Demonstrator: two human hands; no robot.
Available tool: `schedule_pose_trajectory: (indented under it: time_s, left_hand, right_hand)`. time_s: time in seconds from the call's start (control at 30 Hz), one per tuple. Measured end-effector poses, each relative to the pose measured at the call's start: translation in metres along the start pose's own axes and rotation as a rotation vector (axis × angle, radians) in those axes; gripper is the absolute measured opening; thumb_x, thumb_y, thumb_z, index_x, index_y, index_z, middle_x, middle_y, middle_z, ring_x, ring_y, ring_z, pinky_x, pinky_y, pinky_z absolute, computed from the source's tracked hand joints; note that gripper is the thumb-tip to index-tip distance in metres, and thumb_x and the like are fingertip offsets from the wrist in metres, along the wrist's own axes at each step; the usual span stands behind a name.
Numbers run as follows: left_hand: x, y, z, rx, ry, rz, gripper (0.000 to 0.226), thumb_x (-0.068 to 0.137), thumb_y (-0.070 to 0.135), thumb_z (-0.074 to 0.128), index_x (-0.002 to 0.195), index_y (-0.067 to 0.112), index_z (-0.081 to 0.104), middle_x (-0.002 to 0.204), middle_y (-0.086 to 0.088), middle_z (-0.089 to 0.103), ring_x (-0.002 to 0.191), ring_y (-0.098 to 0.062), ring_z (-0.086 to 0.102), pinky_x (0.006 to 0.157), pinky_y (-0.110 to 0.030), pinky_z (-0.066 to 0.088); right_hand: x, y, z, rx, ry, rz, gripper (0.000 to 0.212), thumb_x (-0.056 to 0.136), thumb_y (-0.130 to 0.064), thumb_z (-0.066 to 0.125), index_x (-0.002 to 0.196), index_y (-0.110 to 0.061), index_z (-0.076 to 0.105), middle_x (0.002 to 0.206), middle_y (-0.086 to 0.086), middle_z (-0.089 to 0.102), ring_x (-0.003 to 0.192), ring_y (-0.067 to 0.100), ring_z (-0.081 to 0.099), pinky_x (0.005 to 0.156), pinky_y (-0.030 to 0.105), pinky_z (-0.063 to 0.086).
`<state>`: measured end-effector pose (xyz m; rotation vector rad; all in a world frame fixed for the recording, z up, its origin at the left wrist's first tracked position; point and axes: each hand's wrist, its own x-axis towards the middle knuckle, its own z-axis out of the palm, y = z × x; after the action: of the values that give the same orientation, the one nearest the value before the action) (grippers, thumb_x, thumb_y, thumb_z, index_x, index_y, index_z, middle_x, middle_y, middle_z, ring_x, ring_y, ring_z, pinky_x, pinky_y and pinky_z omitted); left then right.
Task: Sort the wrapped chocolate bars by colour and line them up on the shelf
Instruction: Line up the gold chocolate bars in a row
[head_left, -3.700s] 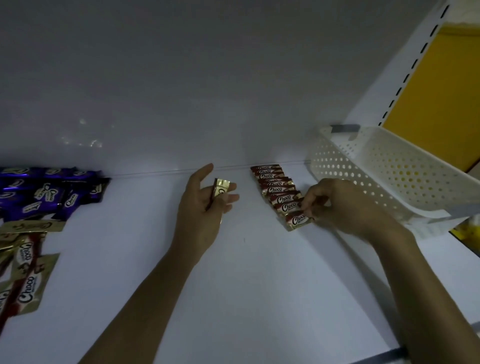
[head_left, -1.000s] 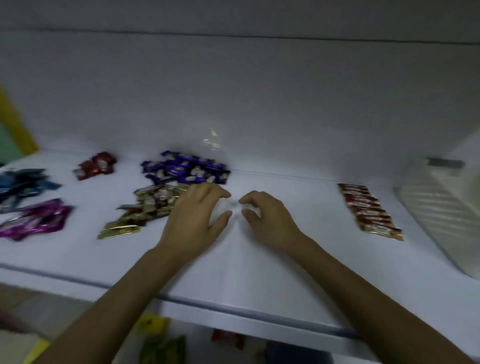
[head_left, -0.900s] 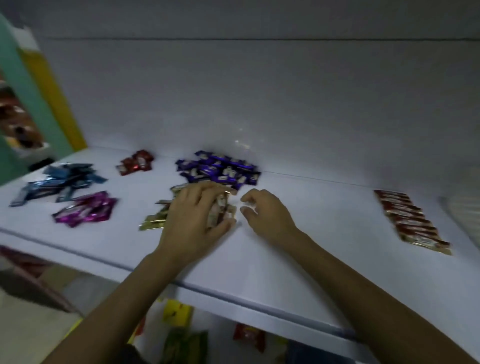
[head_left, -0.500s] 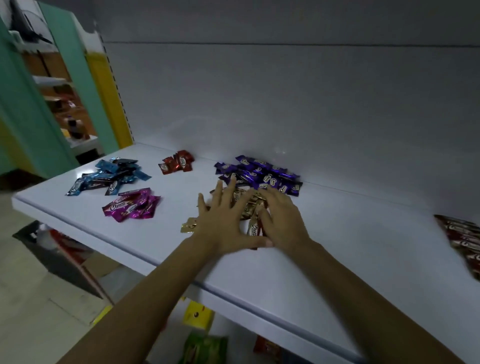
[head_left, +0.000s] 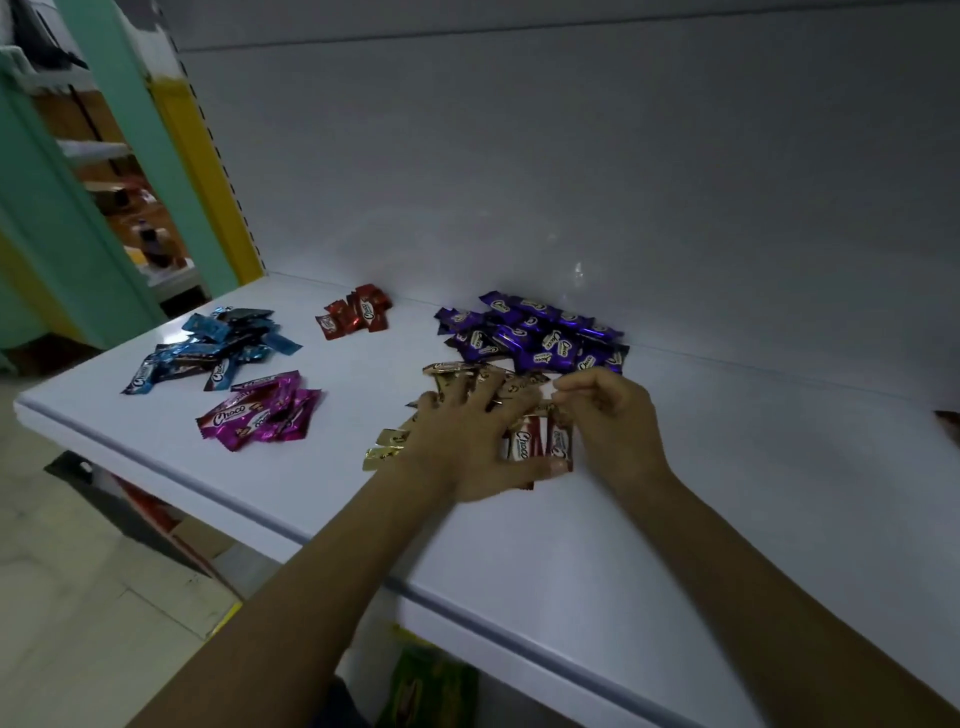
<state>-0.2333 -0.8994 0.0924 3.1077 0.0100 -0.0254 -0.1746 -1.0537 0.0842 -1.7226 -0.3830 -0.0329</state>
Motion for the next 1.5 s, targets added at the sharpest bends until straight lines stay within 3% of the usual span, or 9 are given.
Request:
schedule_pose_trajectory:
  time_s: [0.13,0.3,0.47,0.73,0.9,1.07,1.23,1.37,1.5]
  left_hand:
    - [-0.004,-0.002,0.001,-0.004,0.142,0.019,0.088,0.067,0.083,0.012,0.140,0.041,0.038,0.142,0.004,0.043,0.129,-0.029,0.041,0.098,-0.046,0.041]
    - [0.000,-0.012,-0.010,-0.154,0.267,0.064,0.044,0.090,0.041,0.058,0.133,0.034,0.053,0.123,-0.001,0.055,0.105,-0.023,0.057,0.080,-0.033,0.049]
    - [0.010,-0.020,-0.021,-0.312,0.449,0.078,0.029,0.087,0.013,0.066,0.115,0.017,0.068,0.113,-0.008,0.065,0.097,-0.027,0.062,0.081,-0.037,0.051]
    - [0.020,-0.033,-0.037,-0.653,0.634,-0.010,0.022,0.088,0.008,0.066,0.107,0.016,0.070,0.104,0.002,0.069,0.091,-0.011,0.063,0.082,-0.022,0.050]
    - [0.022,-0.030,-0.057,-1.076,0.675,-0.106,0.022,0.086,0.004,0.067,0.092,0.025,0.068,0.095,0.013,0.067,0.084,-0.006,0.068,0.076,-0.026,0.056]
    - [0.017,0.013,-0.062,-1.551,0.603,-0.165,0.021,0.086,-0.002,0.065,0.095,0.016,0.069,0.098,-0.011,0.071,0.083,-0.023,0.069,0.081,-0.037,0.057]
    - [0.020,0.094,-0.048,-1.823,0.422,-0.168,0.017,0.086,0.001,0.065,0.093,0.016,0.069,0.096,-0.015,0.072,0.085,-0.027,0.069,0.077,-0.037,0.057]
    - [0.015,0.160,-0.038,-1.812,0.290,-0.022,0.014,0.086,0.003,0.066,0.093,0.015,0.069,0.096,-0.016,0.072,0.082,-0.026,0.070,0.071,-0.035,0.058]
    - [0.007,0.208,-0.029,-1.767,0.174,0.044,0.020,0.086,0.001,0.065,0.089,0.020,0.070,0.092,-0.008,0.072,0.078,-0.018,0.071,0.068,-0.028,0.056]
  right_hand:
    - [0.000,0.001,0.001,-0.017,0.005,0.006,0.019,0.084,0.003,0.059,0.085,-0.013,0.068,0.079,0.002,0.068,0.070,0.008,0.064,0.060,0.013,0.049]
    - [-0.002,-0.001,0.002,-0.014,0.044,0.016,0.026,0.081,0.004,0.059,0.078,-0.020,0.067,0.075,0.002,0.068,0.071,0.013,0.065,0.066,0.018,0.050]
    - [-0.004,-0.005,0.001,0.015,0.039,0.025,0.024,0.081,0.003,0.060,0.078,-0.019,0.068,0.075,-0.004,0.068,0.068,0.001,0.062,0.068,0.013,0.047]
    - [-0.004,-0.005,0.000,-0.016,0.020,0.004,0.031,0.081,0.002,0.061,0.075,-0.028,0.065,0.081,0.015,0.069,0.081,0.031,0.064,0.077,0.039,0.052]
    - [-0.003,-0.006,0.000,0.021,0.032,0.041,0.017,0.087,-0.007,0.061,0.080,-0.021,0.065,0.076,0.004,0.069,0.076,0.017,0.065,0.075,0.035,0.051]
    - [-0.008,-0.033,-0.009,0.250,-0.007,0.180,0.034,0.095,-0.040,0.047,0.098,-0.011,0.064,0.083,0.006,0.069,0.068,0.012,0.064,0.063,0.025,0.049]
    - [-0.027,-0.061,-0.063,0.180,0.021,0.200,0.046,0.081,-0.059,0.055,0.102,-0.018,0.064,0.093,0.003,0.071,0.086,0.016,0.070,0.073,0.033,0.056]
    - [-0.049,-0.054,-0.122,0.036,0.308,0.097,0.042,0.076,-0.040,0.074,0.107,-0.019,0.056,0.099,-0.002,0.066,0.090,0.010,0.065,0.075,0.024,0.052]
    - [-0.068,-0.050,-0.173,0.018,0.407,-0.011,0.007,0.084,-0.016,0.069,0.088,-0.011,0.068,0.082,-0.003,0.066,0.075,0.005,0.060,0.071,0.017,0.049]
